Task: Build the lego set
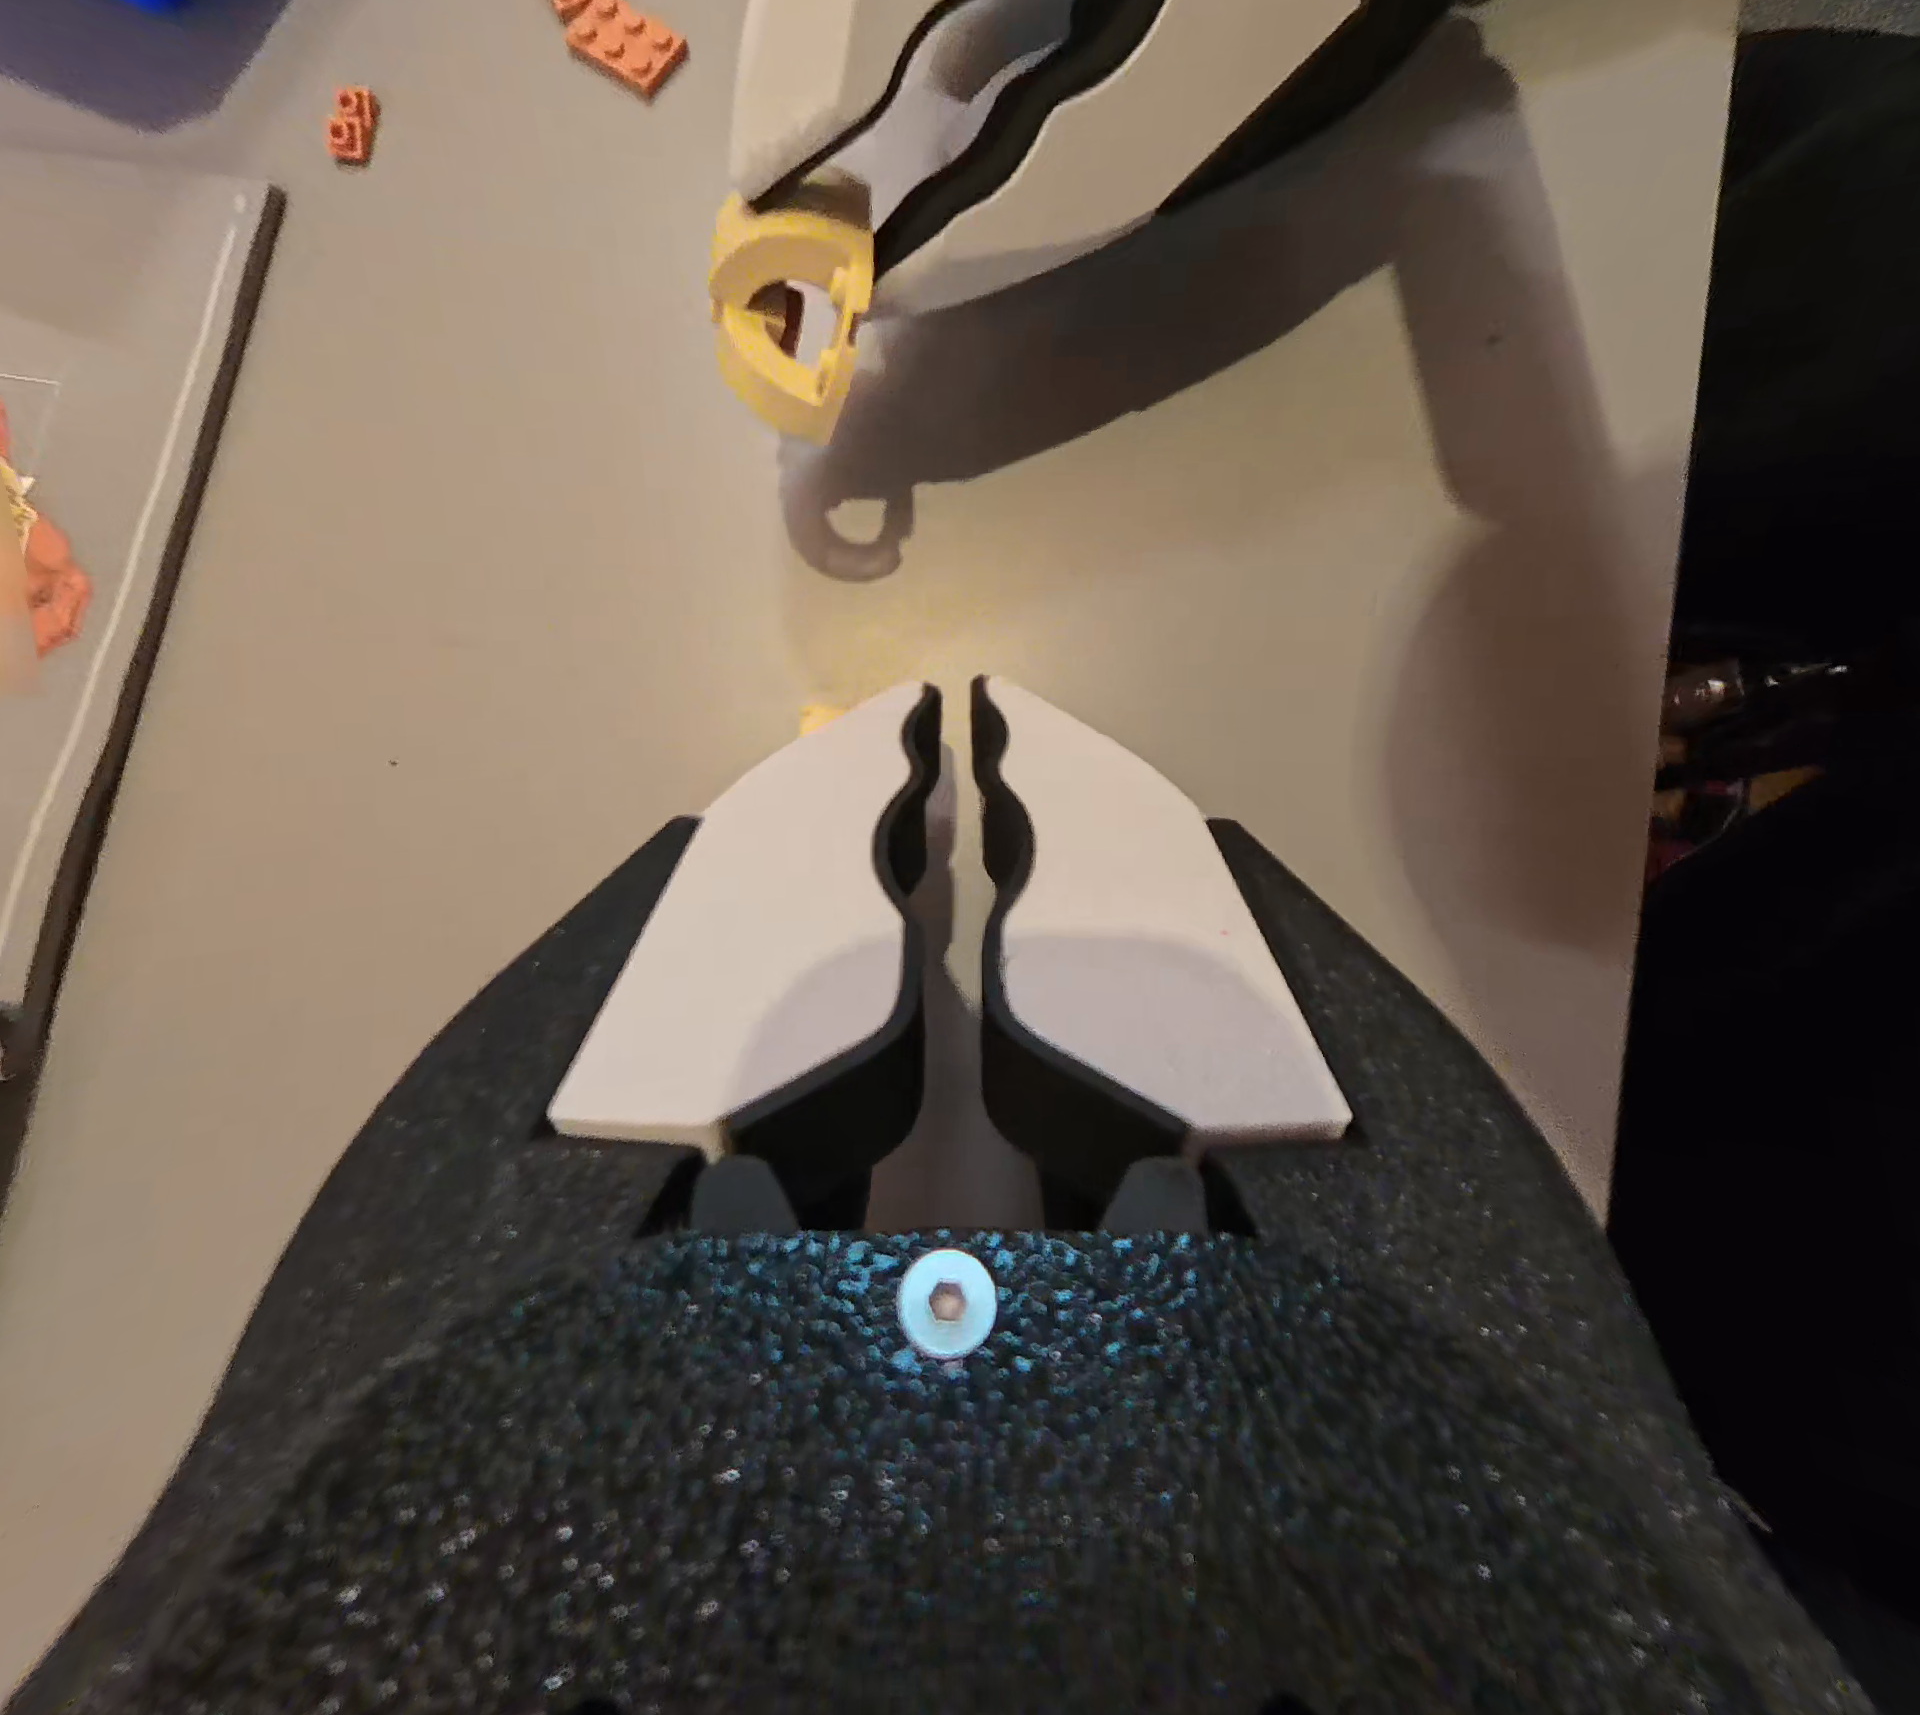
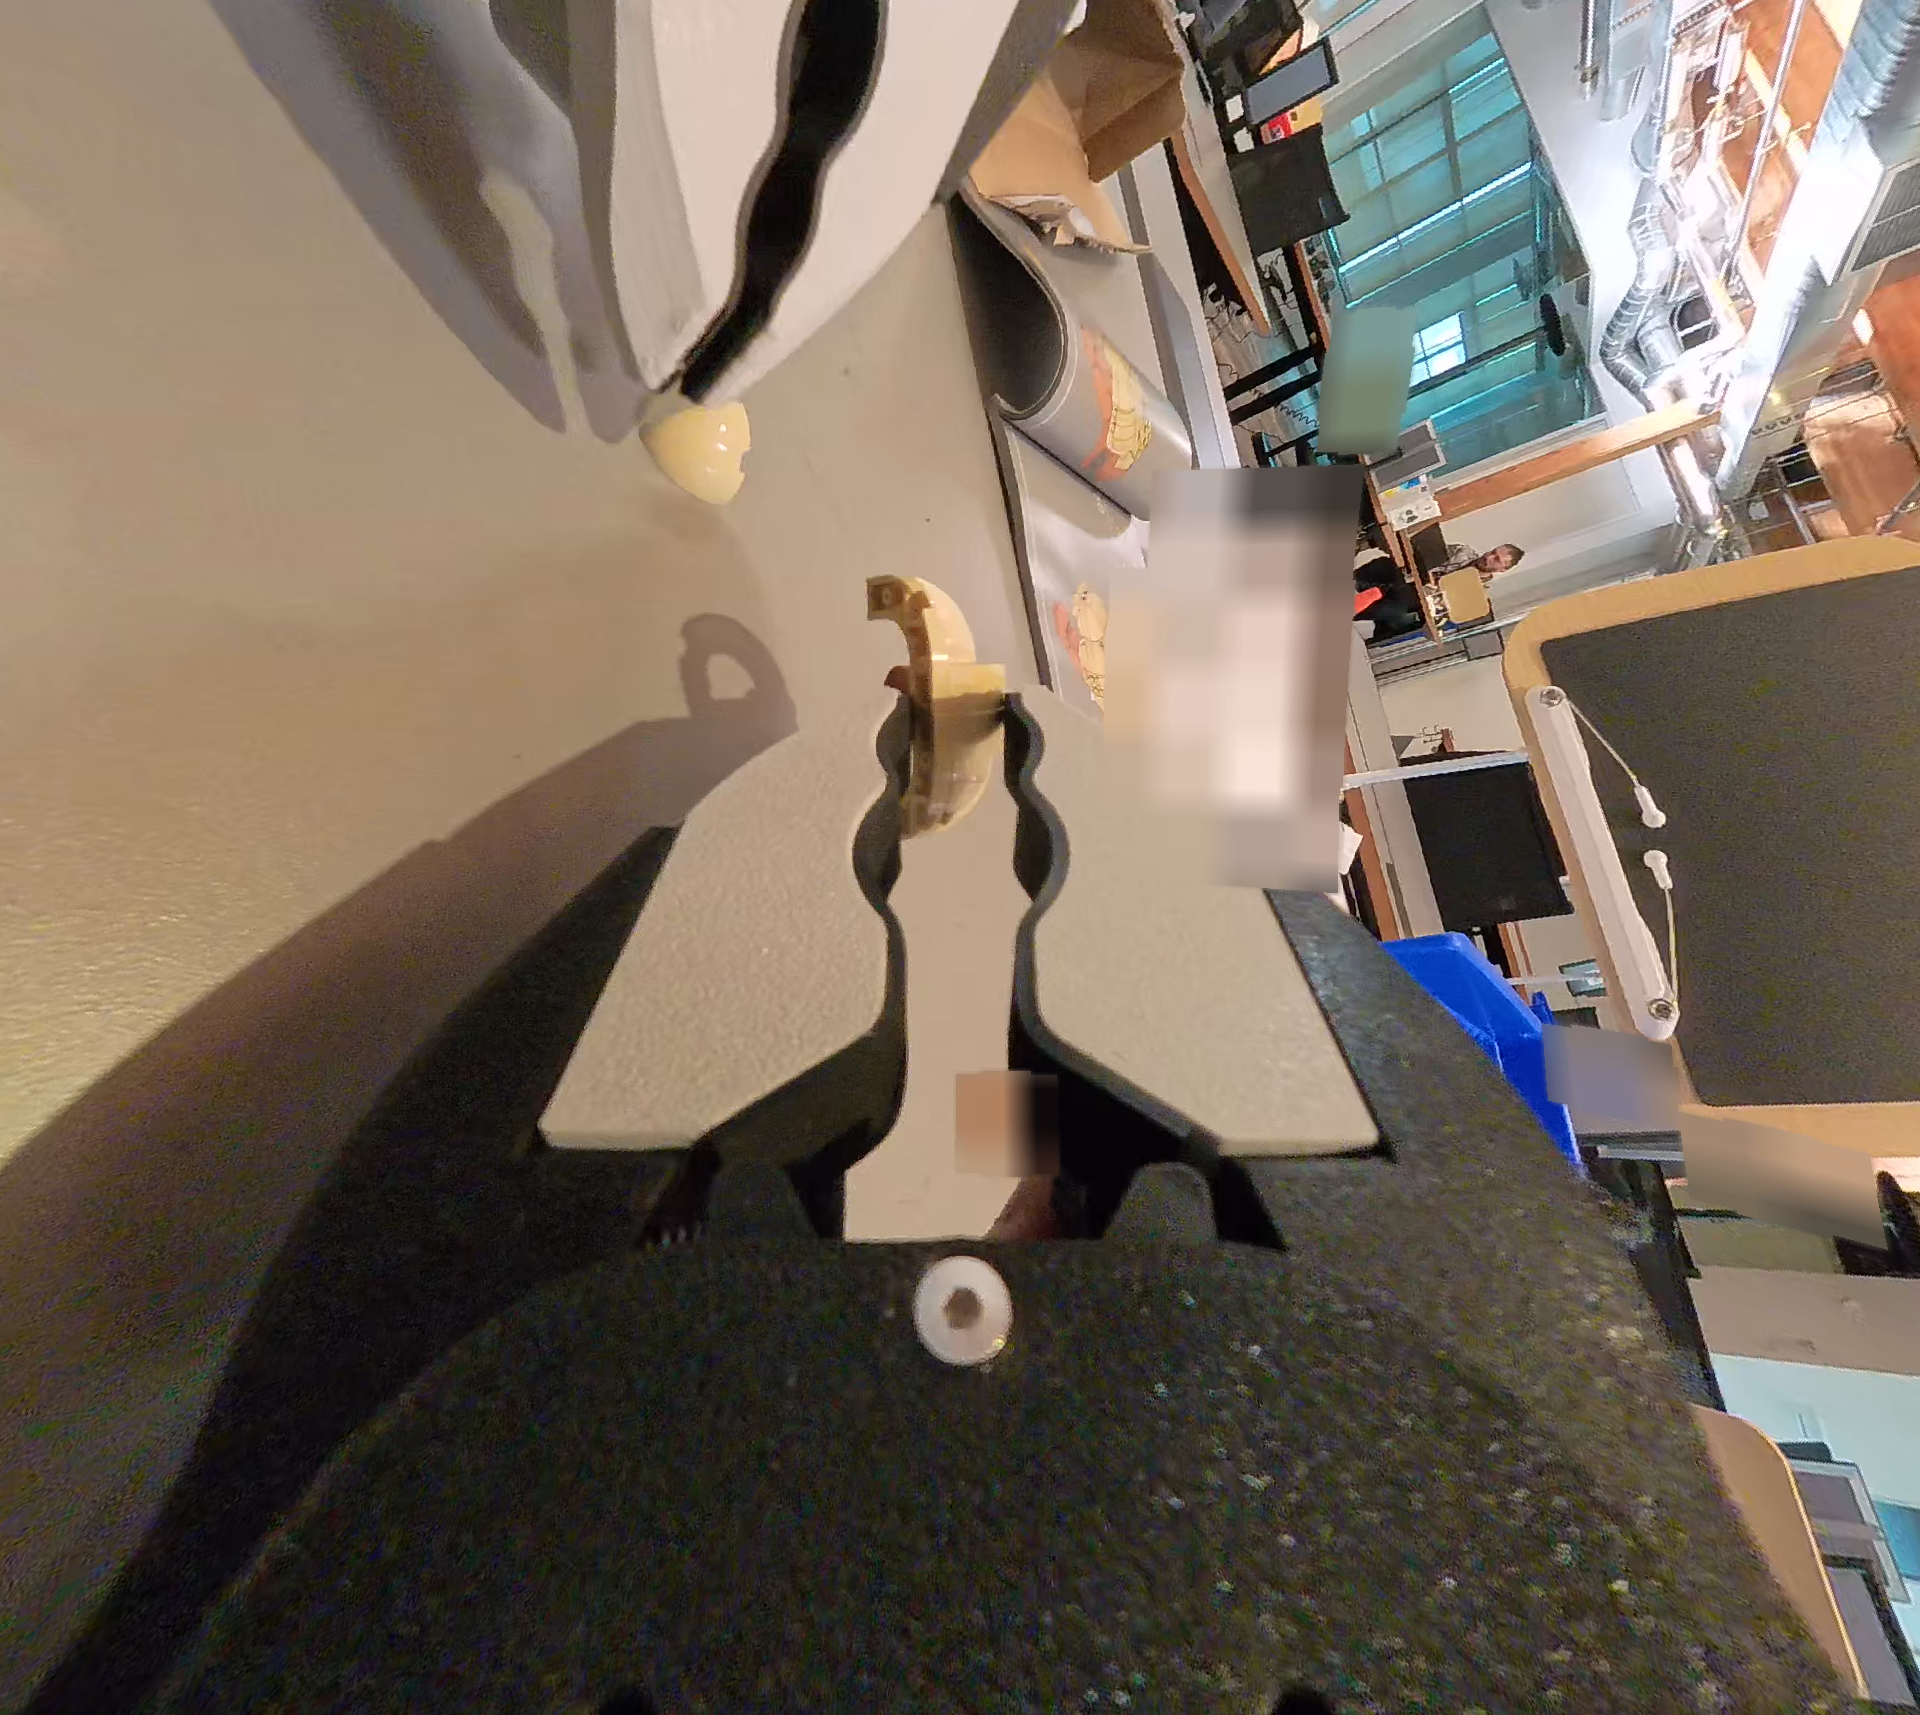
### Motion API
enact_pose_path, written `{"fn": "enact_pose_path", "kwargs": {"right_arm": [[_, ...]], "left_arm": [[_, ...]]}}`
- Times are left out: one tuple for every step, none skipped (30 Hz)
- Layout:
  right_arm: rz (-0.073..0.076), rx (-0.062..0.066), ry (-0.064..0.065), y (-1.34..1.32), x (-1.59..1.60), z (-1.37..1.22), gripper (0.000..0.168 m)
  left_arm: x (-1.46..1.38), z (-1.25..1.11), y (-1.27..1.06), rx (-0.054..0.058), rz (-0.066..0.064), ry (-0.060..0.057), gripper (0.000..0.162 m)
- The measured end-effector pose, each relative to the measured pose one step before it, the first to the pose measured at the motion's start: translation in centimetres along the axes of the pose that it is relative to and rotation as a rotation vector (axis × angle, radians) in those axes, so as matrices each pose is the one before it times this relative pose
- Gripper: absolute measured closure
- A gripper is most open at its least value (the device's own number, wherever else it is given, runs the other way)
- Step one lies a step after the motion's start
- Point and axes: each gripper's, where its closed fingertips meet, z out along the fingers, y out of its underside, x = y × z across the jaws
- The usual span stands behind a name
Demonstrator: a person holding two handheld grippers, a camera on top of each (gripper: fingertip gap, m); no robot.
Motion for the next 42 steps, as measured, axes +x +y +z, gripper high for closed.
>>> {"fn": "enact_pose_path", "kwargs": {"right_arm": [[-0.0026,-0.0006,0.0015,-0.024,0.014,-0.014,0.152],[-0.0038,-0.0003,0.0020,-0.019,0.007,-0.019,0.152],[-0.0036,0.0003,0.0027,-0.043,0.025,-0.026,0.152],[-0.0020,0.0008,0.0016,-0.044,0.006,-0.017,0.152],[-0.0015,0.0008,0.0014,-0.037,0.013,-0.024,0.152],[-0.0013,0.0006,0.0015,-0.020,0.026,-0.017,0.152],[-0.0012,0.0006,0.0008,-0.027,0.010,-0.021,0.152],[-0.0012,0.0006,0.0005,-0.044,0.013,-0.007,0.152],[-0.0017,0.0012,0.0009,-0.054,0.004,-0.018,0.152],[-0.0029,0.0019,0.0003,-0.078,-0.022,-0.024,0.152],[-0.0034,0.0007,0.0000,-0.045,-0.027,-0.009,0.152],[-0.0035,-0.0014,0.0011,-0.005,-0.009,-0.003,0.152],[-0.0026,-0.0020,0.0015,0.040,0.013,-0.005,0.152],[-0.0005,-0.0025,0.0011,0.058,0.026,-0.001,0.152],[0.0010,-0.0022,0.0018,0.070,0.059,0.001,0.152],[0.0015,-0.0011,0.0012,0.043,0.045,-0.011,0.152],[0.0010,-0.0007,0.0010,0.018,0.034,-0.010,0.152],[-0.0004,-0.0007,0.0017,0.004,0.034,-0.008,0.152],[-0.0010,-0.0003,0.0012,-0.009,0.011,-0.012,0.152],[-0.0007,-0.0002,-0.0007,0.000,-0.027,0.008,0.152],[-0.0007,-0.0008,-0.0008,0.013,-0.027,-0.004,0.152],[-0.0008,-0.0013,-0.0003,0.025,-0.023,0.008,0.152],[-0.0004,-0.0009,-0.0003,0.008,-0.023,0.003,0.152],[0.0003,-0.0001,-0.0007,0.001,-0.020,0.010,0.152],[0.0003,0.0003,-0.0009,-0.006,-0.028,0.000,0.152],[-0.0001,0.0007,-0.0005,-0.017,-0.025,-0.002,0.152],[-0.0004,0.0009,0.0000,-0.018,-0.003,0.001,0.152],[-0.0006,0.0004,0.0003,-0.013,-0.003,-0.015,0.152],[-0.0003,0.0006,0.0013,-0.014,0.021,-0.012,0.152],[0.0005,0.0010,0.0014,-0.011,0.032,-0.015,0.152],[0.0013,0.0009,0.0010,-0.015,0.029,-0.019,0.152],[0.0013,0.0003,0.0012,0.006,0.044,-0.014,0.152],[0.0007,0.0001,0.0004,-0.006,0.017,-0.013,0.152],[-0.0005,-0.0003,0.0004,-0.003,0.003,-0.007,0.152],[-0.0015,-0.0008,0.0007,0.008,-0.003,0.004,0.152],[-0.0013,-0.0006,-0.0002,-0.012,-0.013,0.005,0.152],[-0.0010,-0.0003,-0.0009,-0.004,-0.018,0.004,0.152],[-0.0013,-0.0003,-0.0004,-0.005,-0.023,0.002,0.152],[-0.0013,0.0002,-0.0006,-0.024,-0.024,-0.001,0.152],[-0.0011,0.0005,-0.0015,-0.030,-0.051,-0.001,0.153],[-0.0015,0.0000,-0.0011,-0.022,-0.037,0.008,0.153],[-0.0014,-0.0002,-0.0006,-0.012,-0.026,0.011,0.153]], "left_arm": [[-0.256,0.298,0.283,-0.0225,-0.0015,-0.0093,0.155],[-0.342,0.304,0.571,-0.0330,-0.0067,-0.0079,0.154],[-0.307,0.255,0.715,-0.0374,-0.0118,-0.0027,0.153],[-0.227,0.108,0.709,-0.0340,-0.0074,0.0012,0.153],[-0.195,-0.064,0.446,-0.0154,0.0015,-0.0008,0.153],[-0.230,-0.262,0.169,0.0027,0.0005,-0.0035,0.152],[-0.419,-0.266,0.251,-0.0082,0.0015,-0.0111,0.152],[-0.623,-0.194,0.183,-0.0068,0.0023,-0.0187,0.151],[-0.631,-0.090,0.021,0.0030,-0.0001,-0.0145,0.149],[-0.511,-0.010,-0.013,0.0041,-0.0089,-0.0033,0.148],[-0.407,-0.027,0.079,-0.0030,-0.0148,0.0017,0.147],[-0.410,-0.075,0.069,-0.0041,-0.0121,-0.0052,0.146],[-0.420,-0.158,-0.044,0.0016,-0.0098,-0.0158,0.144],[-0.310,-0.188,-0.136,0.0055,-0.0105,-0.0158,0.144],[-0.168,-0.170,-0.226,0.0075,-0.0118,-0.0127,0.144],[-0.108,-0.116,-0.315,0.0077,-0.0115,-0.0164,0.144],[-0.046,-0.021,-0.336,0.0049,-0.0064,-0.0204,0.144],[0.157,0.088,-0.251,-0.0018,0.0015,-0.0146,0.144],[0.256,0.161,-0.139,-0.0105,0.0044,-0.0108,0.144],[0.167,0.190,-0.042,-0.0164,0.0035,-0.0173,0.144],[0.023,0.182,0.045,-0.0205,0.0060,-0.0252,0.144],[0.010,0.171,0.043,-0.0170,0.0063,-0.0220,0.144],[0.045,0.170,-0.026,-0.0106,0.0024,-0.0131,0.144],[0.033,0.154,-0.034,-0.0091,0.0026,-0.0099,0.144],[-0.055,0.149,0.012,-0.0097,0.0078,-0.0125,0.144],[-0.191,0.106,-0.055,-0.0036,0.0102,-0.0189,0.144],[-0.177,0.124,0.075,-0.0106,0.0078,-0.0121,0.144],[-0.024,0.202,0.161,-0.0141,0.0113,0.0009,0.145],[0.044,0.163,-0.016,0.0018,0.0178,0.0038,0.149],[0.133,0.097,-0.140,0.0123,0.0274,0.0078,0.152],[0.020,0.046,-0.138,0.0153,0.0293,-0.0002,0.152],[-0.048,0.010,-0.020,0.0074,0.0186,0.0003,0.152],[-0.098,-0.023,0.076,0.0019,0.0025,0.0016,0.152],[-0.193,-0.072,0.136,-0.0019,-0.0110,-0.0022,0.149],[-0.172,-0.170,0.125,-0.0019,-0.0161,-0.0025,0.146],[-0.115,-0.241,0.037,0.0039,-0.0161,-0.0010,0.144],[-0.055,-0.274,-0.063,0.0100,-0.0188,0.0020,0.143],[-0.007,-0.246,-0.152,0.0132,-0.0230,0.0057,0.143],[0.101,-0.156,-0.195,0.0130,-0.0218,0.0114,0.143],[0.145,-0.065,-0.213,0.0115,-0.0181,0.0123,0.143],[0.147,0.044,-0.193,0.0061,-0.0133,0.0093,0.143],[0.170,0.138,-0.089,-0.0019,-0.0057,0.0075,0.144]]}}
